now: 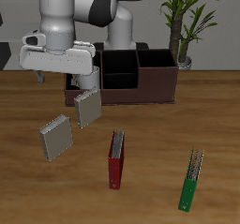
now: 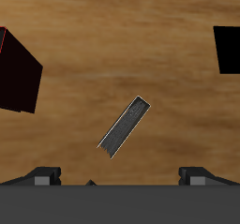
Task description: Place the white-yellow mug into the back desk caddy's left compartment and place the right yellow book into the back desk caddy's right compartment
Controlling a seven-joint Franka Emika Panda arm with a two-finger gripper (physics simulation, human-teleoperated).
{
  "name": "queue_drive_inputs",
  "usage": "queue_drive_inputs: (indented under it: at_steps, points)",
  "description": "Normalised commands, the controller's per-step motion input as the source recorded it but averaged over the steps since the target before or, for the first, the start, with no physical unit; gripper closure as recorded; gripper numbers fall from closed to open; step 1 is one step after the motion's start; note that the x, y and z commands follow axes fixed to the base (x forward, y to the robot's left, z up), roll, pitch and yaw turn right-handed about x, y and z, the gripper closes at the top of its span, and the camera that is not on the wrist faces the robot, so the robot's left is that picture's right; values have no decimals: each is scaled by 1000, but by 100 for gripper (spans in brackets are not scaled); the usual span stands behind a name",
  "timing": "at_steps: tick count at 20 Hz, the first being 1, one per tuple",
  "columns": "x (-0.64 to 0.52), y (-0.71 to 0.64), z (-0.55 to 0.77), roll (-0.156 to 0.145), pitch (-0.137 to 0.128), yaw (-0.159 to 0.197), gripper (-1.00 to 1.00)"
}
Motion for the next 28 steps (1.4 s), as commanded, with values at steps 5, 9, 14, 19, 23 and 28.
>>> queue_drive_inputs:
  at_steps: [5,9,14,19,23,28]
  points:
    - [259,-89,-141,44,-21,-74,-100]
    - [182,-177,-238,-46,3,-62,-100]
    - [83,-59,-264,-3,6,-60,-100]
    - [100,23,-482,-9,21,-79,-100]
    - [47,10,-188,-17,6,-24,-100]
    - [79,-111,-176,-19,12,-41,-100]
